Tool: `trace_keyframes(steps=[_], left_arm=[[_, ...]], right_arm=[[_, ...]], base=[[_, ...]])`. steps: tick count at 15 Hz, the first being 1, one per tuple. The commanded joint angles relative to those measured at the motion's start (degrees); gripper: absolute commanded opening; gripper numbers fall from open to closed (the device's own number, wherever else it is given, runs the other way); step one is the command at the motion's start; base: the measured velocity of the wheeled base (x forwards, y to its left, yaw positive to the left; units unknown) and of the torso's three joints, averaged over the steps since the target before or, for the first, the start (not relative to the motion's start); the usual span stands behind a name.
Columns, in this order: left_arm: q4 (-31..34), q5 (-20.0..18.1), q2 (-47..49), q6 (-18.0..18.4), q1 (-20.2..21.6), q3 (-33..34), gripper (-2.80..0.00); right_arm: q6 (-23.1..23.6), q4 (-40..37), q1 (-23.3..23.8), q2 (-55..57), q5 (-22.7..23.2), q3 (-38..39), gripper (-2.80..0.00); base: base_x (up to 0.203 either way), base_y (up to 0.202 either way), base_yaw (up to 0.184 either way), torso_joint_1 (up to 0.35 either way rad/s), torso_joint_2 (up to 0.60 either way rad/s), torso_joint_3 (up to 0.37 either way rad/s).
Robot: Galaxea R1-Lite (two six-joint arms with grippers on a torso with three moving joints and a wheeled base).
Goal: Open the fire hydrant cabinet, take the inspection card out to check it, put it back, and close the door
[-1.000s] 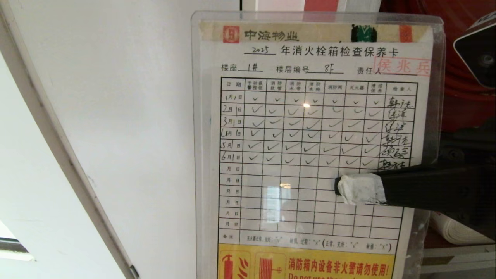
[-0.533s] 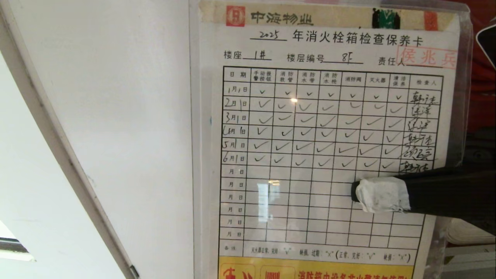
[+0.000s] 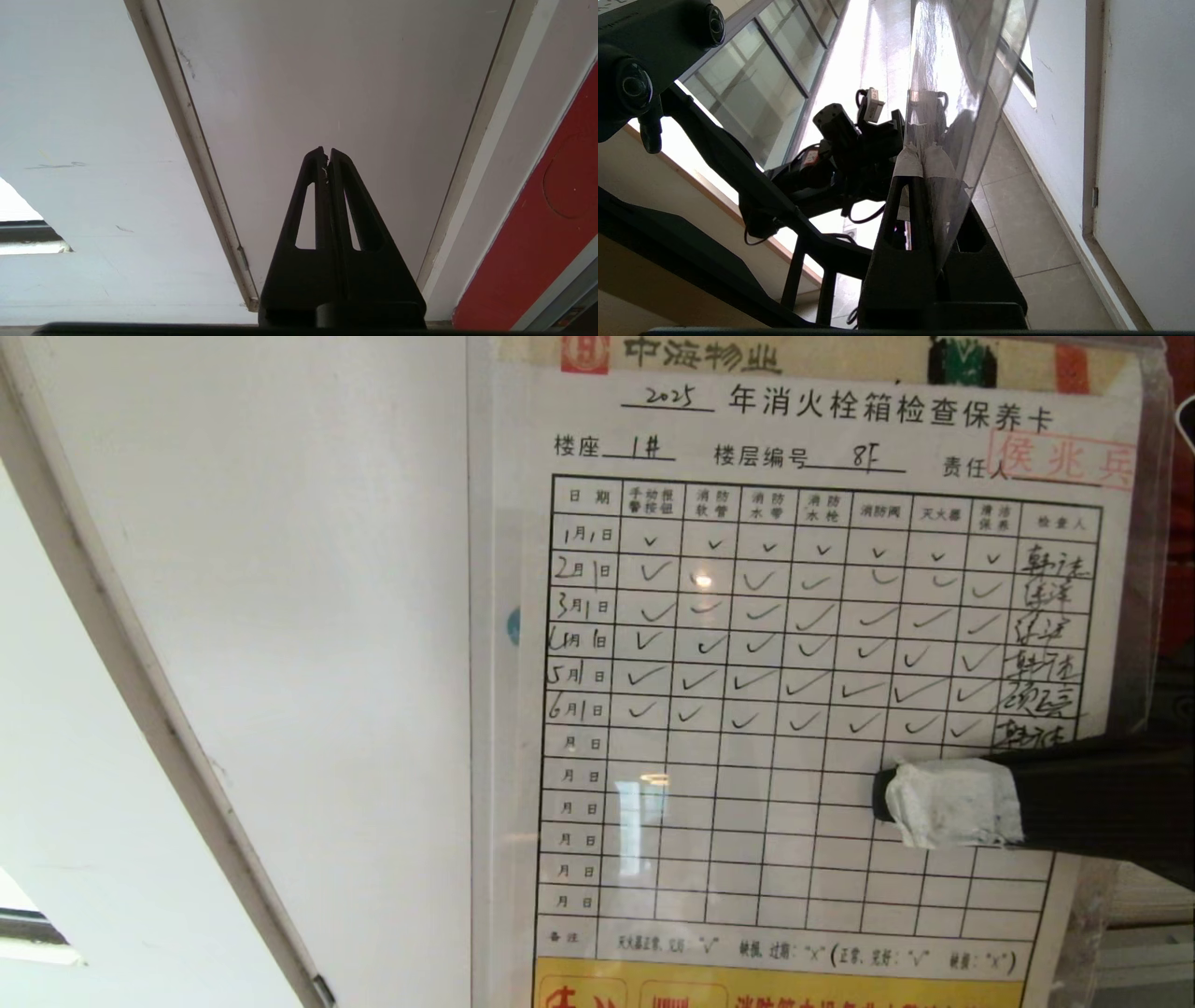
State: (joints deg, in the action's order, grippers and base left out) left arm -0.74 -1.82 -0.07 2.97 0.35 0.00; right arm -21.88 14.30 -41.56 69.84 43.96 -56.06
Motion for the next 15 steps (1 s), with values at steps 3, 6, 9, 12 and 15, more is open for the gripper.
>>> trace_keyframes(steps=[3, 6, 9, 12, 15], left_arm=[[0.0, 0.0, 0.0, 0.0, 0.0, 0.4, -2.80], [0.0, 0.0, 0.0, 0.0, 0.1, 0.4, -2.80], [0.0, 0.0, 0.0, 0.0, 0.0, 0.4, -2.80], [0.0, 0.0, 0.0, 0.0, 0.0, 0.4, -2.80], [0.0, 0.0, 0.0, 0.0, 0.0, 0.4, -2.80]], right_arm=[[-0.1, 0.1, -0.4, 0.0, 0.2, 0.0, -2.80], [0.0, 0.1, -0.4, 0.0, 0.2, -0.1, -2.80], [0.1, -0.1, -0.4, 0.0, -0.9, 0.1, -2.80], [0.3, -0.9, -0.3, -1.6, -4.1, 0.6, -2.80], [0.6, -6.8, -0.1, -4.4, -7.5, 0.1, -2.80]], base=[[0.000, 0.000, 0.000, 0.000, 0.00, 0.000], [0.000, 0.000, 0.000, 0.000, 0.00, 0.000], [0.000, 0.000, 0.000, 0.000, 0.00, 0.000], [0.000, 0.000, 0.000, 0.000, 0.00, 0.000], [0.000, 0.000, 0.000, 0.000, 0.00, 0.000]])
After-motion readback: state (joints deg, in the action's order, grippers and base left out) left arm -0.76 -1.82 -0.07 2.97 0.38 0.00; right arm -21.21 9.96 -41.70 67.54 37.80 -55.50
